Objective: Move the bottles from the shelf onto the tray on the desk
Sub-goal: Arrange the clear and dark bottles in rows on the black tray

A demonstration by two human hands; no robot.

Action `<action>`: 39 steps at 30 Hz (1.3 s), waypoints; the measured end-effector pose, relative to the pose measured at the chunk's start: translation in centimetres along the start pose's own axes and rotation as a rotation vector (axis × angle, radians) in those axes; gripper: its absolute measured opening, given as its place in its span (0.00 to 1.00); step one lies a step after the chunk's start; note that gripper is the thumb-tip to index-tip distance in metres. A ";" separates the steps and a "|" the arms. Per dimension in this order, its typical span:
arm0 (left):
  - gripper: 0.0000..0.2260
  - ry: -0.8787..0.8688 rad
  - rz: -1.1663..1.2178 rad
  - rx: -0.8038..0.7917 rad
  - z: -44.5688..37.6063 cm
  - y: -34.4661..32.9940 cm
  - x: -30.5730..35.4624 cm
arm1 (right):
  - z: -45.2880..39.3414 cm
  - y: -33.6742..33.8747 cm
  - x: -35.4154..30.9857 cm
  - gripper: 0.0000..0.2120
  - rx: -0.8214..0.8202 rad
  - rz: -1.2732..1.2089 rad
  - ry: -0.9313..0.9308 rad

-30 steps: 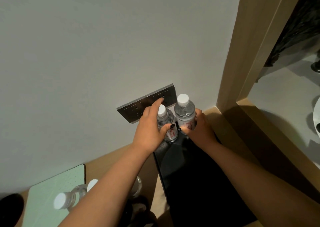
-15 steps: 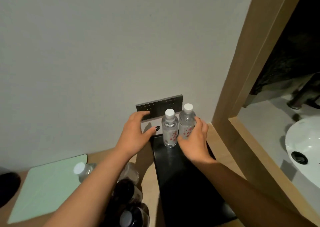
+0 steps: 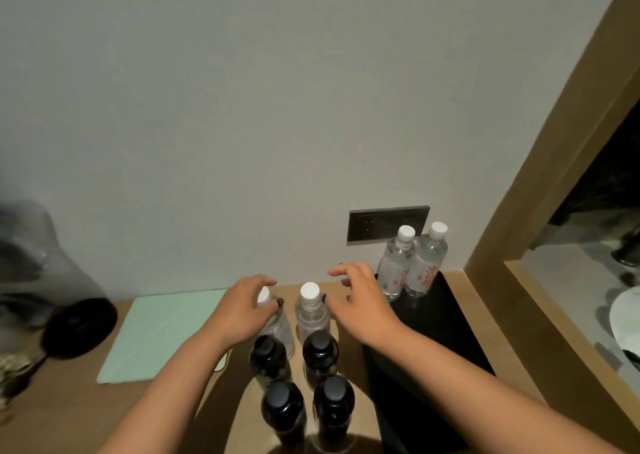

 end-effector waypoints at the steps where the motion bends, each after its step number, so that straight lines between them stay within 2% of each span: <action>1: 0.18 -0.004 0.020 -0.030 0.3 -0.5 -0.6 | 0.1 -0.7 -0.3 0.18 -0.009 0.002 -0.006; 3: 0.14 -0.027 0.092 -0.037 0.6 -1.2 -1.4 | 0.3 -1.9 -0.7 0.18 -0.023 0.006 -0.015; 7: 0.07 0.018 0.134 0.070 0.3 -0.4 -2.7 | 0.8 -2.8 -1.4 0.18 -0.015 0.018 -0.011; 10: 0.08 0.039 0.182 0.159 0.1 2.0 -3.3 | 1.1 -2.6 -2.2 0.17 0.010 0.021 0.026; 13: 0.09 -0.017 0.151 0.245 0.5 5.5 -2.2 | 1.0 -2.6 -3.5 0.19 0.015 0.021 0.078; 19: 0.13 -0.088 0.076 0.471 1.6 11.5 3.6 | 0.5 -4.0 -7.3 0.31 0.038 -0.049 0.170; 23: 0.16 -0.063 -0.023 0.594 2.3 12.7 8.1 | 0.7 -4.2 -7.5 0.35 0.168 -0.025 0.178; 34: 0.18 -0.255 -0.113 0.560 2.3 8.5 17.6 | 3.0 2.2 -2.2 0.32 0.272 -0.165 0.071; 36: 0.18 -0.302 -0.074 0.495 1.9 7.6 18.8 | 3.5 3.6 -1.0 0.29 0.284 -0.219 0.041; 39: 0.17 -0.341 0.128 0.284 0.8 5.8 19.3 | 4.0 5.4 1.1 0.30 0.319 -0.264 -0.029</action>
Point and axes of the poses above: each hand's wrist, its own z-axis away from the middle knuckle, its own y-axis out of the back of the hand, x = y × z, the point moved 2 cm from there along -z, towards the middle knuckle, and after that the axes turned 3 degrees about -x, right-handed, at the moved point
